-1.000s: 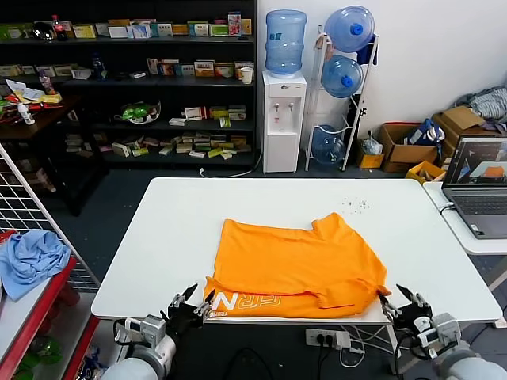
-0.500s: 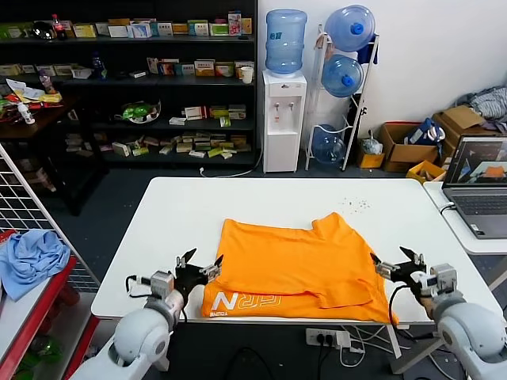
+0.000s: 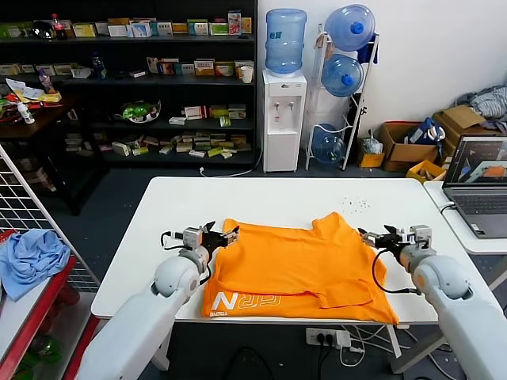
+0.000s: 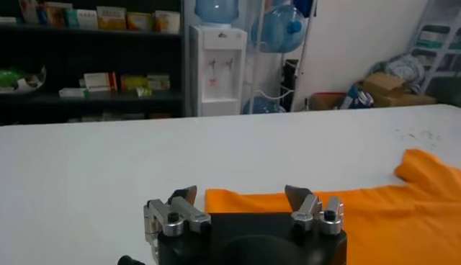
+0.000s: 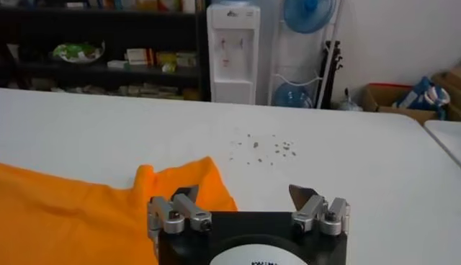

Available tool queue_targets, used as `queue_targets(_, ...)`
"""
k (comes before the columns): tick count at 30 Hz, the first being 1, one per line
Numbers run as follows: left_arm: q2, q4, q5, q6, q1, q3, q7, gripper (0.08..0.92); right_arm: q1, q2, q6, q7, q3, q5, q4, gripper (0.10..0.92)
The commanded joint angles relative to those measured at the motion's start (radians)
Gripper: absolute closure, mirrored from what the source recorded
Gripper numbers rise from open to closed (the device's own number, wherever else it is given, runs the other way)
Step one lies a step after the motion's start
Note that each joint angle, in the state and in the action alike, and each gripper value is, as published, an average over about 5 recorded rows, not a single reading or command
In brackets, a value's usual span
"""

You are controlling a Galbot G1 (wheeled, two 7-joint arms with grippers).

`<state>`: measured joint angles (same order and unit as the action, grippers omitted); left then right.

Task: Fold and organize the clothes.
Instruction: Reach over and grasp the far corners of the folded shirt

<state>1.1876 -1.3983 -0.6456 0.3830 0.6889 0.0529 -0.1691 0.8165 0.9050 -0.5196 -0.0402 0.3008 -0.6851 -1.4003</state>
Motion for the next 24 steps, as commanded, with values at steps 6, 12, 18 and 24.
queue_targets(6,0.137,0.363,0.013,-0.003,-0.197,0.067,0.023,0.177,-0.224,0.155,0.019,-0.078,-0.088,0.095,0.370,0.203)
queue_targets(12,0.135,0.376,0.033,-0.003,-0.180,0.053,0.025,0.177,-0.218,0.182,0.026,-0.103,-0.110,0.135,0.381,0.260)
queue_targets(18,0.116,0.350,0.035,-0.001,-0.149,0.035,0.017,0.250,-0.216,0.191,-0.001,-0.108,-0.124,0.153,0.384,0.423)
queue_targets(24,0.103,0.320,0.021,0.003,-0.119,0.026,0.017,0.440,-0.217,0.200,0.009,-0.111,-0.113,0.169,0.386,0.588)
